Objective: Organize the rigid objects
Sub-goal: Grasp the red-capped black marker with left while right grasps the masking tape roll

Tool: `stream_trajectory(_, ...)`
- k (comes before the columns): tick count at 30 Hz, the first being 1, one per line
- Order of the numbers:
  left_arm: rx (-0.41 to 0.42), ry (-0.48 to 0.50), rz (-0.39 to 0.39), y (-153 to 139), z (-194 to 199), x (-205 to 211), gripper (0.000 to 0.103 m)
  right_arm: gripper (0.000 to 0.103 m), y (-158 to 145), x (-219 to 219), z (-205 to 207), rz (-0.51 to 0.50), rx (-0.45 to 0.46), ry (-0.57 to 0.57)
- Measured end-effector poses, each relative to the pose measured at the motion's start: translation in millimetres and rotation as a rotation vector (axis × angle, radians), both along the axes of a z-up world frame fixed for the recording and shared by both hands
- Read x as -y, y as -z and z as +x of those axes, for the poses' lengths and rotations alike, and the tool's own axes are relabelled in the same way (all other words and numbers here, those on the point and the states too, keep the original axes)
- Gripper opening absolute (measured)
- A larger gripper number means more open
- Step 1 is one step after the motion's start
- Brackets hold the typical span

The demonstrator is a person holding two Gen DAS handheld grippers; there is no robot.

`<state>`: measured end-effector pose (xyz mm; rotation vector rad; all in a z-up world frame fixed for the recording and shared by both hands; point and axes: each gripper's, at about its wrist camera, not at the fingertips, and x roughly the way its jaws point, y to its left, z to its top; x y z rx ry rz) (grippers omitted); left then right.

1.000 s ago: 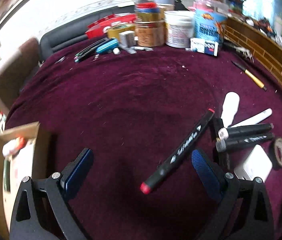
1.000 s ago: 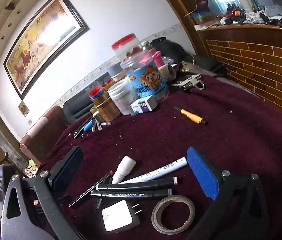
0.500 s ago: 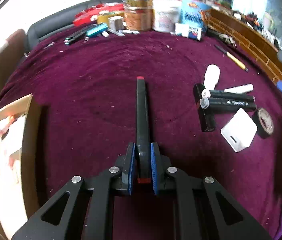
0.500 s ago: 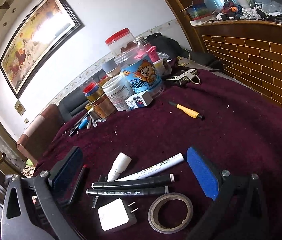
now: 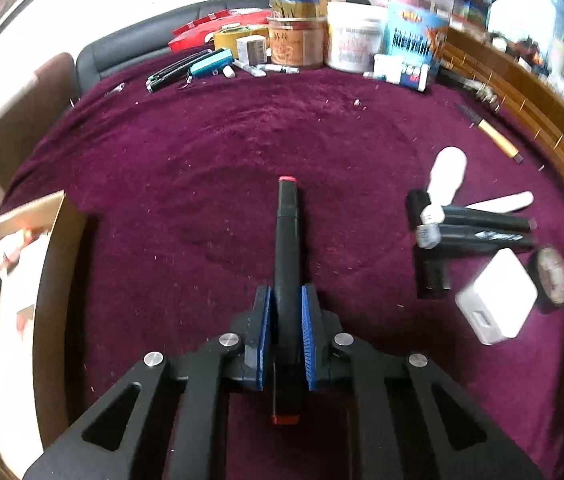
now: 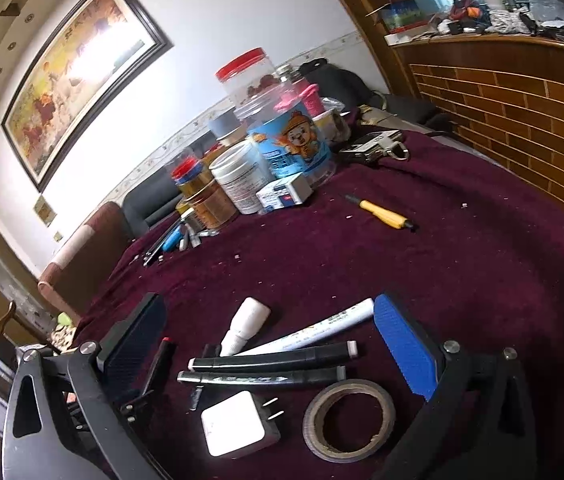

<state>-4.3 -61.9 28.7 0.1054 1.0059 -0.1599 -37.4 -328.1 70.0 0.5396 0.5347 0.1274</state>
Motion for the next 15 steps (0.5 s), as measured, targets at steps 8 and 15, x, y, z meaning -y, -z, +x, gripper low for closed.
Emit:
stream_trajectory(8,0.122,-0.052,-0.108,-50,-69,-48,0.012,0.103,0,-6,-1,-0.039,0.023,-0.02)
stream_trajectory(15,0.238,-0.048,-0.127,-70,-128,-84,0.012,0.099,-1,12,-3,-0.114,-0.114,0.11)
